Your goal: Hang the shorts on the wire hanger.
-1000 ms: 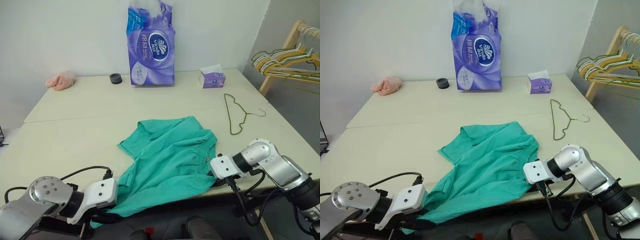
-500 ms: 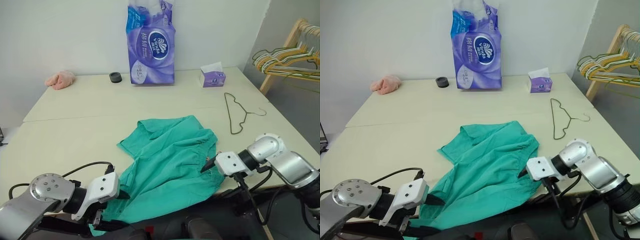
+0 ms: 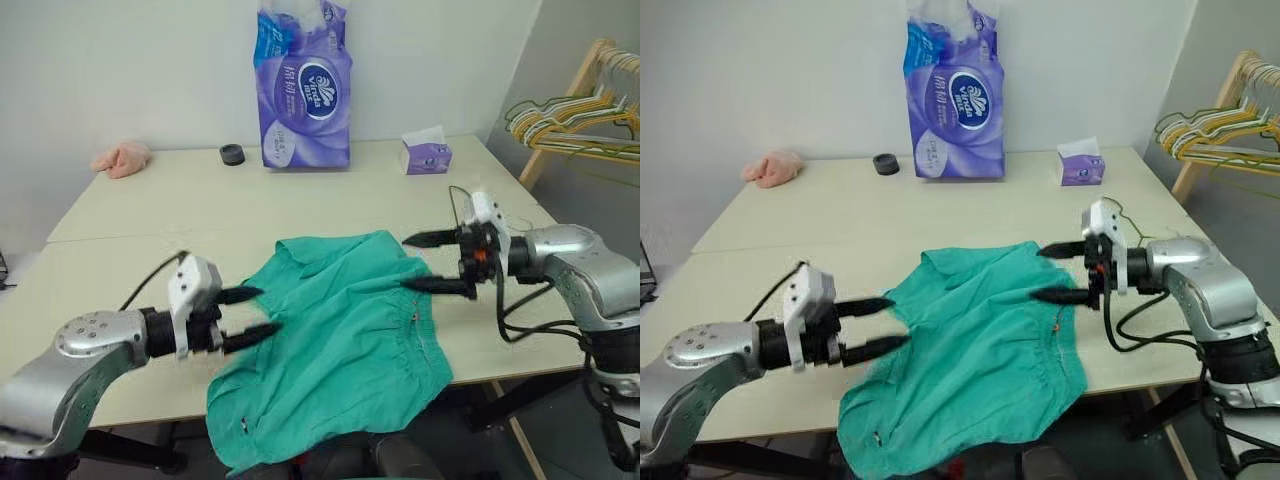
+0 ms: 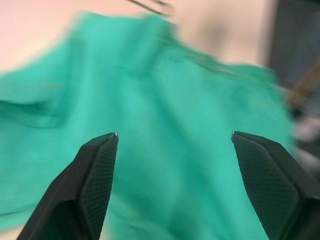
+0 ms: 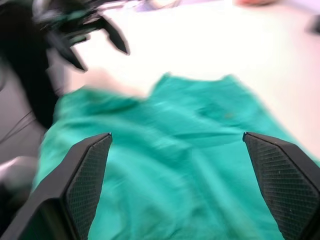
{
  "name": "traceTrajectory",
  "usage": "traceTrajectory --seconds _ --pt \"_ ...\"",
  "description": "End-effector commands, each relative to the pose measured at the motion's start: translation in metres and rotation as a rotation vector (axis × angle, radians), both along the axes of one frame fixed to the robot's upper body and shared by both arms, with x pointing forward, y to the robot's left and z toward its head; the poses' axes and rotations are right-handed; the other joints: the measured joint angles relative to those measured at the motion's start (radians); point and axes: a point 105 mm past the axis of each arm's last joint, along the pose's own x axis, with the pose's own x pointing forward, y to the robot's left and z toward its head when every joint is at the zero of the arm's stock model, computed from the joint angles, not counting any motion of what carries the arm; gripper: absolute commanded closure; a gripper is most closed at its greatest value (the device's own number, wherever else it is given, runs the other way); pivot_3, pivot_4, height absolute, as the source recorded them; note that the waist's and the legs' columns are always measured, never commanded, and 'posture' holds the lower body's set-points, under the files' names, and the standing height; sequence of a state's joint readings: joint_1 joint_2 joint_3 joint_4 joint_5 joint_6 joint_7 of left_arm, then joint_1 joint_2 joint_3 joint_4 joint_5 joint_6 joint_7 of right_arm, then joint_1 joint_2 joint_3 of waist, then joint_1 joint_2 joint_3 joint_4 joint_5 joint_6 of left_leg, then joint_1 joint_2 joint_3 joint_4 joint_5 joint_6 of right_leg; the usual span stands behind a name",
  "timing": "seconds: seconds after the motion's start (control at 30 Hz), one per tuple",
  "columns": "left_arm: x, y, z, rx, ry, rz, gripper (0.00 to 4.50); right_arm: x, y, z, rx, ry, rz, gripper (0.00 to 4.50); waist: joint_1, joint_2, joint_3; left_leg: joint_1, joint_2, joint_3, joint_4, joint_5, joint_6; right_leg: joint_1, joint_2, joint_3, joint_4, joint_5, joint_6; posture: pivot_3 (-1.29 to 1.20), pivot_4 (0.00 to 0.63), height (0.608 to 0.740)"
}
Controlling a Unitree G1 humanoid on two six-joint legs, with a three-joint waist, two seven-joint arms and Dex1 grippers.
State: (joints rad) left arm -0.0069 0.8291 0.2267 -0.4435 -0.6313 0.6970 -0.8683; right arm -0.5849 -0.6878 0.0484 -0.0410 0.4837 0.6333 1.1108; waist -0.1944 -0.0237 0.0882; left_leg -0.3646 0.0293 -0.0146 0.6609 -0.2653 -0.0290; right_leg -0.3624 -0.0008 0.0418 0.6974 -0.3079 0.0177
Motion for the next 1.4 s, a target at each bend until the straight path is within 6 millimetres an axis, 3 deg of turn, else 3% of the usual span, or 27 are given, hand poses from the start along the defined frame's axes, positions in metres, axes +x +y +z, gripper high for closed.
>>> traceTrajectory --seconds 0.03,0.17,0.23,0.3,0.47,0.63,0.93,1.03,1.23,1.3,1.4 --pt "0.020 0.004 0.017 -0.009 -0.102 0.079 0.04 0.042 -0.027 0.009 0.010 -0.121 -0.318 0.00 0.001 0.000 0.000 -0.001 0.000 0.001 0.000 0.000 0.000 -0.001 0.000 0.001 0.000 0.000 0.000 -0.19 0.020 0.740" --pt "0.033 0.008 0.024 -0.026 -0.124 0.123 0.04 0.088 -0.070 -0.008 -0.082 -0.152 -0.739 0.00 -0.001 0.001 -0.001 -0.014 -0.002 0.003 0.001 0.000 0.000 -0.013 0.000 0.002 0.000 0.004 -0.003 -0.20 0.020 0.740" --pt "0.026 0.002 0.027 -0.042 -0.087 0.051 0.04 0.103 -0.096 -0.025 -0.173 -0.123 -0.930 0.00 -0.003 0.001 -0.001 -0.016 -0.002 0.003 0.002 0.000 0.000 -0.016 0.000 0.003 0.000 0.005 -0.003 -0.20 0.018 0.740" --pt "0.015 -0.004 0.028 -0.030 -0.048 -0.050 0.04 0.110 -0.108 -0.037 -0.207 -0.079 -1.016 0.00 -0.005 0.001 -0.001 -0.018 -0.001 0.005 0.001 0.000 -0.001 -0.018 0.000 0.003 0.000 0.005 -0.003 -0.20 0.016 0.740" --pt "0.004 -0.004 0.036 0.027 -0.010 -0.184 0.04 0.122 -0.119 -0.057 -0.186 0.019 -1.124 0.00 -0.024 0.002 -0.001 -0.018 0.000 0.005 -0.001 0.000 -0.001 -0.019 0.000 0.003 0.000 0.004 -0.002 -0.20 0.013 0.740" --pt "0.012 -0.003 0.046 0.067 -0.051 -0.207 0.04 0.124 -0.123 -0.079 -0.161 0.128 -1.188 0.00 -0.035 0.002 -0.001 -0.018 -0.001 0.005 0.000 0.000 0.000 -0.018 0.000 0.003 0.000 0.005 -0.002 -0.20 0.012 0.740" --pt "0.019 -0.007 0.049 0.094 -0.087 -0.213 0.04 0.117 -0.132 -0.101 -0.221 0.209 -1.245 0.00 -0.052 0.001 -0.001 -0.018 -0.001 0.005 0.001 0.000 0.000 -0.017 0.000 0.003 0.000 0.005 -0.002 -0.19 0.013 0.740" --pt "0.020 -0.007 0.049 0.098 -0.093 -0.209 0.00 0.112 -0.140 -0.109 -0.240 0.241 -1.290 0.57 -0.053 0.001 -0.002 -0.017 -0.001 0.004 0.001 0.000 0.000 -0.016 0.000 0.002 0.000 0.005 -0.002 -0.19 0.013 0.740" --pt "0.023 -0.006 0.050 0.099 -0.107 -0.192 0.00 0.107 -0.142 -0.117 -0.176 0.309 -1.343 2.55 -0.051 0.000 -0.003 -0.016 -0.002 0.003 0.002 0.000 0.000 -0.013 0.000 0.001 0.000 0.005 -0.002 -0.19 0.012 0.740" --pt "0.023 -0.005 0.050 0.097 -0.110 -0.184 0.00 0.107 -0.141 -0.118 -0.178 0.310 -1.323 2.95 -0.050 -0.001 -0.004 -0.015 -0.002 0.003 0.002 0.000 0.000 -0.012 0.000 0.001 0.000 0.005 -0.002 -0.19 0.012 0.740" --pt "0.024 -0.004 0.050 0.096 -0.110 -0.177 0.00 0.107 -0.137 -0.119 -0.204 0.297 -1.277 3.99 -0.052 -0.001 -0.004 -0.015 -0.002 0.003 0.002 0.000 0.000 -0.012 0.000 0.001 0.000 0.005 -0.002 -0.19 0.012 0.740"
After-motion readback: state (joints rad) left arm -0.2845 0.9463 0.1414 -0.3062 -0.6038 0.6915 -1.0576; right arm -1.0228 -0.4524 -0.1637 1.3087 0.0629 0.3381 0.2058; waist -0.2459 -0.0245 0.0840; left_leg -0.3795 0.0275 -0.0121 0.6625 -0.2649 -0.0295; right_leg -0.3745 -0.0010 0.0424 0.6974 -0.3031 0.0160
